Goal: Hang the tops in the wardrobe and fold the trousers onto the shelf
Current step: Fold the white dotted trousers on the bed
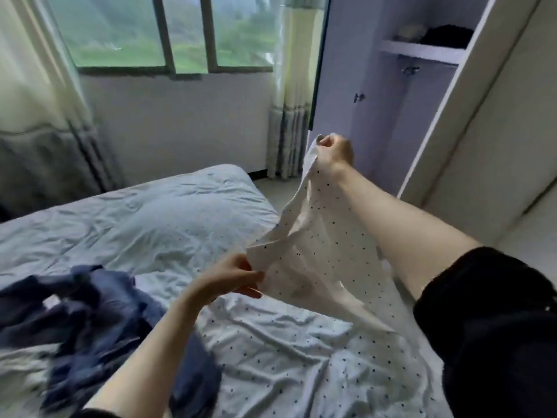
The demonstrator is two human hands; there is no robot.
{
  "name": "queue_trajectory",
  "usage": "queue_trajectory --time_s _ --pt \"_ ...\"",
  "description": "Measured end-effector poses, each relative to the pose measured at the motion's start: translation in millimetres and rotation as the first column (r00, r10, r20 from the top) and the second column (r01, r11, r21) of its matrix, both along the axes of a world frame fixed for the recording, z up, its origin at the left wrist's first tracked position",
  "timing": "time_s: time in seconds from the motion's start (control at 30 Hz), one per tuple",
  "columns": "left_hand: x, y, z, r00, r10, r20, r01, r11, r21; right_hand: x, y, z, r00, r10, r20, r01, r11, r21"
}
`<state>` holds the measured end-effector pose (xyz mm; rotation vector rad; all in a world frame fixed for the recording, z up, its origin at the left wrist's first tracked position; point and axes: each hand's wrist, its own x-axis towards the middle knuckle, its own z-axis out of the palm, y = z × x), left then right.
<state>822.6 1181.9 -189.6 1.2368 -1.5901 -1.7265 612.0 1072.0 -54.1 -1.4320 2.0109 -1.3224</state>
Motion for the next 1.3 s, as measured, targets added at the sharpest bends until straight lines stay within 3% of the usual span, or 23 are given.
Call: queue_trajectory --time_s 0.13,0.3,0.47,0.6,0.67,0.8,0.93,1.1,1.3 --pt "98 58 -63 0.962 0.273 -0.018 -0.263 0.94 0.217 154 0 -65 0.937 0.345 0.047 -0.348 0.926 0.148" --pt "166 119 -111 0.895 0.445 0.032 -0.422 0.819 0.389 257 35 -142 0.842 0.526 0.124 -0.539 0.802 0.259" --pt "213 166 -146 0.879 0.475 0.046 -0.425 0.734 0.53 302 63 -190 0.742 0.634 0.218 -0.668 0.672 0.32" --pt "217 192 -167 0.878 0.458 0.141 -0.45 0.686 0.572 321 90 -214 0.54 0.775 0.328 -0.831 0.431 0.351" --pt "219 202 -176 0.87 0.435 0.232 -0.484 0.663 0.572 322 106 -233 0.492 0.814 0.308 -0.846 0.365 0.388" --pt "219 210 -194 0.858 0.274 0.434 -0.488 0.696 0.527 288 140 -278 0.523 0.828 0.204 -0.795 0.387 0.467" --pt "186 203 -218 0.717 0.245 0.653 -0.469 0.862 0.191 213 176 -330 0.592 0.795 0.132 -0.675 0.4 0.62" --pt "126 200 -248 0.701 0.176 0.691 -0.296 0.954 0.057 121 214 -378 0.632 0.774 0.048 -0.519 0.376 0.768" --pt "61 198 -287 0.621 0.126 0.773 0.033 0.982 -0.186 50 231 -425 0.443 0.85 -0.287 -0.327 0.451 0.831"
